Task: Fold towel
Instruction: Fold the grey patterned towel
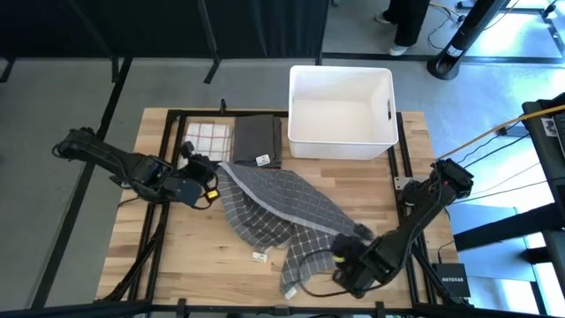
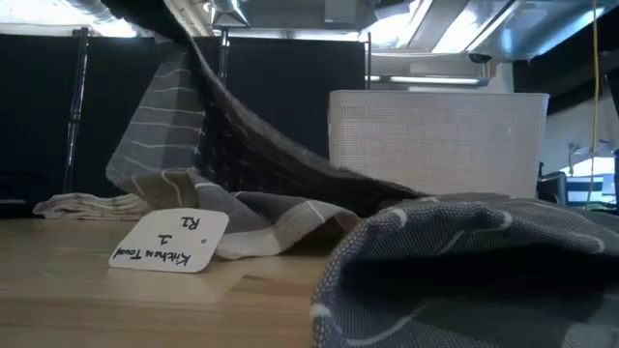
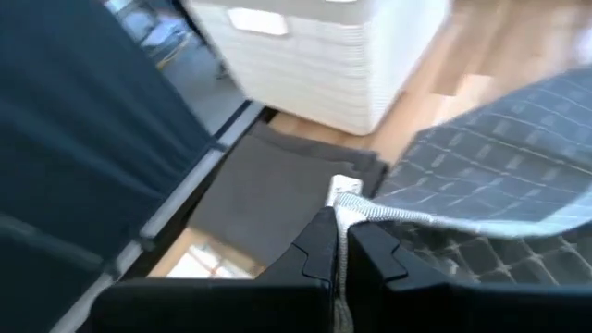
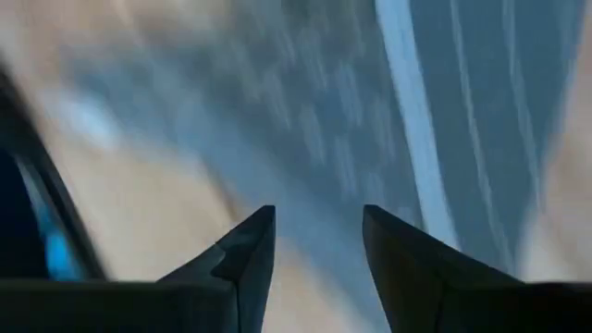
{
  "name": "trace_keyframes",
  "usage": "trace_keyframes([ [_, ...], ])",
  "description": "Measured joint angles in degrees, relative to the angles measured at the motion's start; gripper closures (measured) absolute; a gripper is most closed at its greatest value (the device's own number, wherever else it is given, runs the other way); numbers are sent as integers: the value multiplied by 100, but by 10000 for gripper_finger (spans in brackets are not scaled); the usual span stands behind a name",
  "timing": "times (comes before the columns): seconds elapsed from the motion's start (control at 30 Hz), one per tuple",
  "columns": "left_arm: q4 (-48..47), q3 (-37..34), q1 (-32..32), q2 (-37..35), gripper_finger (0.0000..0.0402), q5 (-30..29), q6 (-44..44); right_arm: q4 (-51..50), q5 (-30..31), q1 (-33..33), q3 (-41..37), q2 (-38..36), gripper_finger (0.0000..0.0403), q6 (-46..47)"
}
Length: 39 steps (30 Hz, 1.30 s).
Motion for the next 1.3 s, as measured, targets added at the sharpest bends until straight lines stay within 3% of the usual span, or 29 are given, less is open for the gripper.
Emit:
trace_keyframes([
  [0.13, 516, 0, -4, 141, 397, 389, 574, 1972, 2369, -286, -158, 30, 237, -1920],
  [0.23, 844, 0, -4, 281, 397, 779, 923, 3471, 3108, -614, -286, 191, 237, -3612],
  [0.4, 1225, 0, -4, 537, 397, 1388, 1439, 5424, 2948, -1287, -327, 564, 237, -5690],
  [0.6, 1374, -2, -4, 747, 397, 1725, 1760, 6670, 2677, -1891, -331, 826, 237, -6657],
  [0.87, 2290, -7, 57, 800, 396, 1725, 1486, 7781, 2134, -2383, -329, 1121, 237, -6806],
  [1.07, 2647, -7, 50, 802, 396, 1729, 1316, 8068, 2953, -2590, -275, 1390, 237, -6813],
  [1.3, 2696, -7, 55, 830, 396, 1727, 1307, 8042, 2887, -2778, -275, 1394, 239, -6878],
])
